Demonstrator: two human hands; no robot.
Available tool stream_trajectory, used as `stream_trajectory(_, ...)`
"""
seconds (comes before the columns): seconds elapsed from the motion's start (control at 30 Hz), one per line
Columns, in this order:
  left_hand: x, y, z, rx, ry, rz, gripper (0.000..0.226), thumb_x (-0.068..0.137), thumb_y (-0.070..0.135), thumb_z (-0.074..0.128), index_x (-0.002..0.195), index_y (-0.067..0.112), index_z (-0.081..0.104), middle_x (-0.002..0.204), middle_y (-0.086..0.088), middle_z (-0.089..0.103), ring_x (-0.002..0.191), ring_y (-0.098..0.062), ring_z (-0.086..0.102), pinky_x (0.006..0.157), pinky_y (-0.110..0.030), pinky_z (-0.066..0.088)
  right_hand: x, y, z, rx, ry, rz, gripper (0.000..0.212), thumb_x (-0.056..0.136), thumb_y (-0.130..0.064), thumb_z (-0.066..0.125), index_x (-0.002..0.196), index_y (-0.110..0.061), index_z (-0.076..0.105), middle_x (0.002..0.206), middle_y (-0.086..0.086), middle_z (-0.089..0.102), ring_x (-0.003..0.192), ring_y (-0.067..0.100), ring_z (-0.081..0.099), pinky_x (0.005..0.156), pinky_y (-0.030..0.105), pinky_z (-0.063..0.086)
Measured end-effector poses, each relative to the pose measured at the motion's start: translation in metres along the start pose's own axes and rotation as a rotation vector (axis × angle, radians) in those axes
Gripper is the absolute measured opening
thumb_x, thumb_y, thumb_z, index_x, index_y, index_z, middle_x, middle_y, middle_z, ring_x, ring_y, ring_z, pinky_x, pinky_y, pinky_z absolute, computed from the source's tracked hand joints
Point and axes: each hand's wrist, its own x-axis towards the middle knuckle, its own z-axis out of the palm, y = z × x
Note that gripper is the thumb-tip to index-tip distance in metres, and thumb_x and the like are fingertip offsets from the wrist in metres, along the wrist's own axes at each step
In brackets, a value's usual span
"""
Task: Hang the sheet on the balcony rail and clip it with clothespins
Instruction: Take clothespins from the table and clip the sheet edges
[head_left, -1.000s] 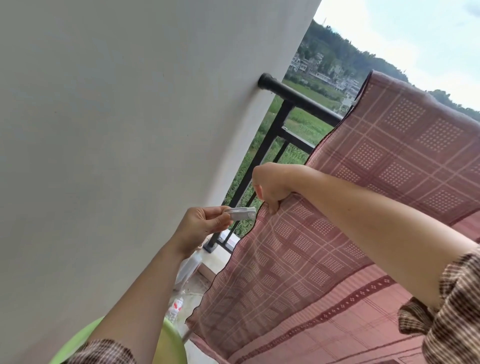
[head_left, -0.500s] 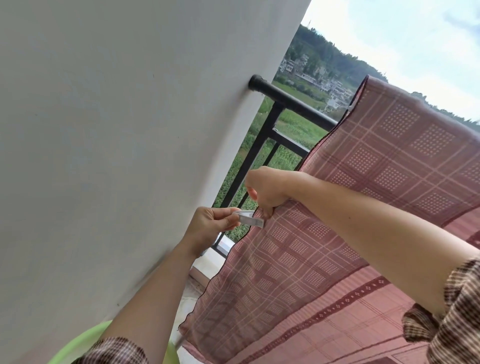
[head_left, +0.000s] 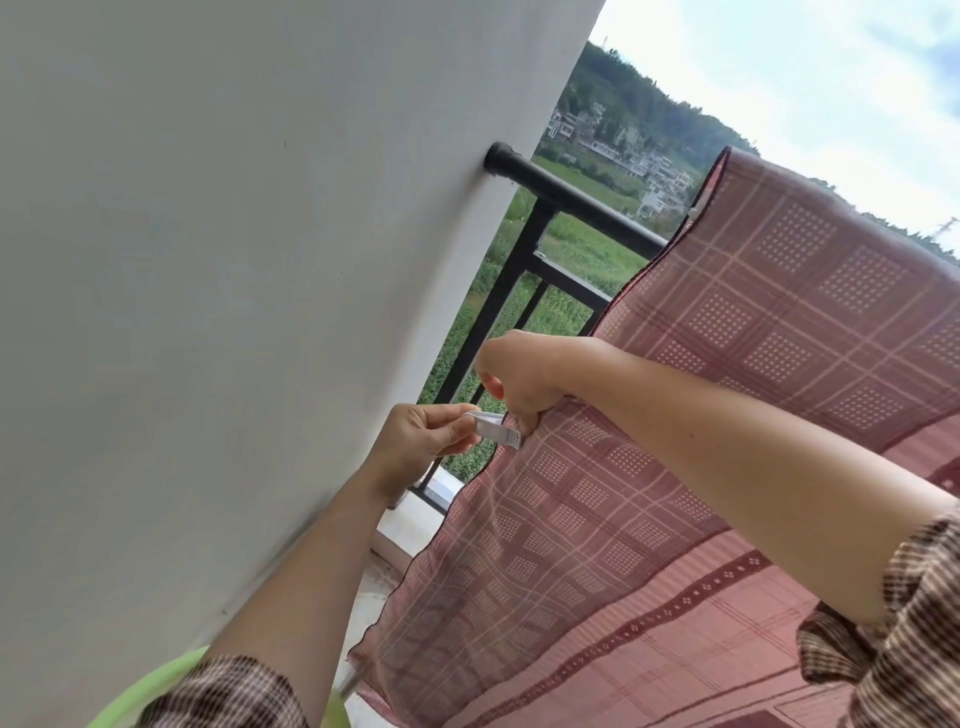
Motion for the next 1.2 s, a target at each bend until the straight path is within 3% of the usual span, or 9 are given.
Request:
stream_trajectory(0.17,-0.008,0.002,-0.004,0.034,-0.132,-0.103,0.038,0.091,0.019,0.057,0.127,0.007,0.056,0.114,-0.013,0.066,0.097,-0.017,0.065,0.082,-0.029,0.056,0.000,0.003,0.000,0.025,-0.020,-0.015,0.048,0.067,-0.007,0.083,0.111,-0.006,0.064,0.110,0.010,0.065,0.092,0.023,0.062,0.070,0.031,0.054)
stream_trajectory(0.33,-0.015,-0.004,0.003,-0.068,-0.140,-0.181,0.046,0.093,0.028,0.053,0.138,0.018,0.044,0.130,-0.004,0.057,0.116,-0.019,0.058,0.090,-0.035,0.053,-0.002,0.004,0.002,0.096,0.059,-0.028,0.043,0.068,0.000,0.075,0.109,-0.007,0.064,0.098,0.010,0.066,0.067,0.017,0.057,0.050,0.025,0.047)
stream_trajectory(0.43,-0.019,-0.006,0.008,-0.134,-0.064,-0.201,0.043,0.095,0.030,0.051,0.136,0.020,0.045,0.133,-0.003,0.054,0.118,-0.019,0.057,0.092,-0.036,0.051,-0.009,0.004,0.008,0.161,0.226,-0.083,0.026,0.076,-0.001,0.062,0.100,-0.010,0.063,0.092,0.003,0.062,0.078,0.019,0.059,0.055,0.024,0.047)
stream_trajectory(0.6,-0.022,-0.011,0.021,-0.194,0.289,-0.245,0.037,0.098,0.031,0.045,0.131,0.014,0.049,0.123,-0.005,0.060,0.109,-0.021,0.060,0.095,-0.038,0.048,-0.045,0.007,0.042,0.308,0.548,-0.207,0.022,0.085,-0.008,0.056,0.107,-0.013,0.056,0.100,0.001,0.061,0.091,0.017,0.057,0.074,0.035,0.053)
stream_trajectory(0.77,-0.044,-0.023,0.053,-0.100,0.758,-0.262,0.015,0.089,0.014,0.044,0.077,0.012,0.052,0.079,-0.010,0.057,0.055,-0.016,0.049,0.049,-0.024,0.034,-0.094,0.021,0.117,0.468,0.621,-0.285,0.019,0.090,-0.015,0.055,0.109,-0.015,0.060,0.100,-0.003,0.063,0.086,0.012,0.058,0.071,0.029,0.048)
stream_trajectory(0.9,-0.077,-0.049,0.116,0.247,0.878,-0.229,0.021,0.085,0.012,0.040,0.096,0.002,0.055,0.097,-0.024,0.061,0.081,-0.036,0.058,0.071,-0.042,0.048,-0.136,0.053,0.192,0.608,0.551,-0.161,0.015,0.089,-0.017,0.053,0.102,-0.014,0.060,0.098,-0.002,0.063,0.085,0.012,0.053,0.076,0.030,0.046)
stream_trajectory(1.07,-0.128,-0.103,0.237,0.656,0.662,0.023,0.006,0.083,0.020,0.051,0.079,0.024,0.053,0.080,0.003,0.060,0.076,-0.020,0.057,0.076,-0.037,0.051,-0.226,0.108,0.306,0.776,0.472,0.063,0.027,0.093,-0.026,0.051,0.117,-0.017,0.055,0.120,-0.001,0.059,0.108,0.017,0.053,0.090,0.031,0.042)
stream_trajectory(1.13,-0.148,-0.135,0.299,0.773,0.516,0.035,0.017,0.082,0.015,0.052,0.097,0.022,0.056,0.099,0.003,0.057,0.091,-0.022,0.054,0.087,-0.040,0.047,-0.271,0.133,0.359,0.852,0.447,0.192,0.031,0.092,-0.031,0.053,0.120,-0.020,0.055,0.125,0.000,0.058,0.112,0.018,0.053,0.093,0.032,0.043)
stream_trajectory(1.2,-0.172,-0.161,0.369,0.859,0.357,0.077,0.028,0.084,0.007,0.052,0.111,0.013,0.053,0.111,-0.003,0.052,0.097,-0.022,0.051,0.082,-0.036,0.046,-0.321,0.158,0.412,0.899,0.460,0.318,0.031,0.090,-0.034,0.054,0.119,-0.023,0.055,0.123,-0.003,0.058,0.111,0.017,0.054,0.094,0.031,0.044)
